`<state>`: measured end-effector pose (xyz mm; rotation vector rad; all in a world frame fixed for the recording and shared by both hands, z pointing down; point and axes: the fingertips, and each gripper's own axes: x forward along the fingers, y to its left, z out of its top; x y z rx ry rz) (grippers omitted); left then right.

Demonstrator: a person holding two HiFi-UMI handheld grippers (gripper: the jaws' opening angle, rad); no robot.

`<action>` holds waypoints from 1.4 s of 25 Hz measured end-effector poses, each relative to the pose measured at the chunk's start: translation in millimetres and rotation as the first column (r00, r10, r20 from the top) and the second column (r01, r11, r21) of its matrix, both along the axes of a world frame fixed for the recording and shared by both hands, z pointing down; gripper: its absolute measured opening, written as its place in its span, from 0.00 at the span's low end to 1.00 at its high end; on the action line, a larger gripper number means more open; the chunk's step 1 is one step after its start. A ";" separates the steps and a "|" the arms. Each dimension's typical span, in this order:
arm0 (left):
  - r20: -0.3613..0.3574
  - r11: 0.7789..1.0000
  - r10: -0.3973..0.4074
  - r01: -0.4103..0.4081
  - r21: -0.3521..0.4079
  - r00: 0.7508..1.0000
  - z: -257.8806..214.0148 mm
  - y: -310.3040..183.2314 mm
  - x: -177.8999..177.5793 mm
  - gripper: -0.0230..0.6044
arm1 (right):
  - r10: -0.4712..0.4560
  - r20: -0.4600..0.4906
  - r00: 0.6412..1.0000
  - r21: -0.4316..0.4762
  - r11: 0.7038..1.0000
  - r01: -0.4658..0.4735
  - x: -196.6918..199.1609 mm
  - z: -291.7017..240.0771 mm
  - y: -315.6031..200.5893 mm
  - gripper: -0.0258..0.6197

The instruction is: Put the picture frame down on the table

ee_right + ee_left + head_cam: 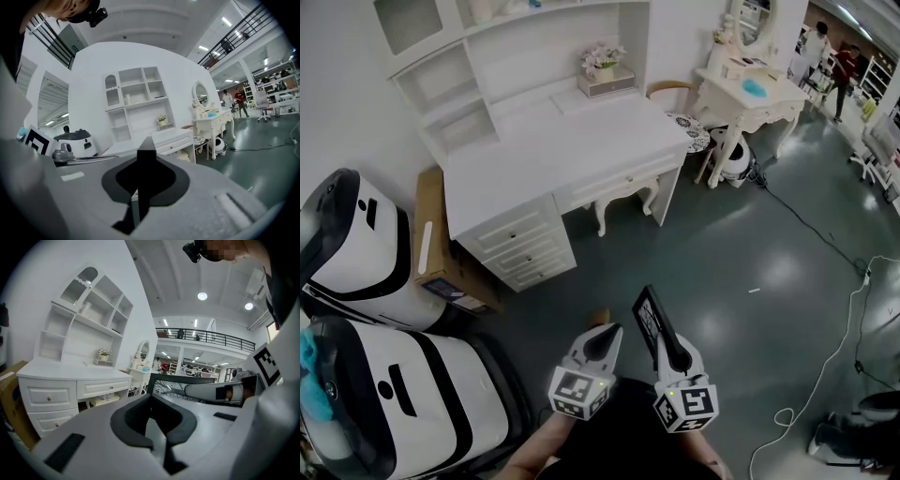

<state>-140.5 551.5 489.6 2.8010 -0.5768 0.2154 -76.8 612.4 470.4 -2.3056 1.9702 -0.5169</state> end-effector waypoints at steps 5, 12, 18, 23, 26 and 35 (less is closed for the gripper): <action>-0.003 1.000 0.010 -0.010 -0.004 1.000 -0.6 -15.7 14.9 0.06 | 0.005 0.002 1.000 -0.001 1.000 -0.005 11.5 0.4 -16.2 0.06; 0.025 1.000 0.022 -0.022 -0.002 0.999 6.0 -39.7 32.4 0.06 | 0.000 0.014 1.000 -0.021 1.000 0.000 26.8 5.5 -43.8 0.06; 0.023 1.000 0.029 -0.029 0.003 0.999 0.0 -71.1 51.8 0.06 | 0.001 0.015 1.000 -0.021 1.000 -0.001 44.8 5.8 -76.8 0.06; 0.032 0.999 0.035 -0.036 0.015 0.999 -6.6 -99.2 63.9 0.06 | 0.003 0.020 1.000 -0.020 1.000 -0.003 58.0 -0.6 -106.1 0.06; 0.031 0.999 0.037 -0.038 0.018 0.999 -11.5 -116.9 68.5 0.06 | 0.007 0.026 1.000 -0.018 1.000 -0.007 63.1 -2.4 -124.6 0.06; 0.030 0.999 0.020 -0.020 0.028 0.999 -19.6 -184.4 75.6 0.06 | 0.011 0.023 1.000 -0.015 1.000 -0.011 74.4 -9.9 -186.4 0.06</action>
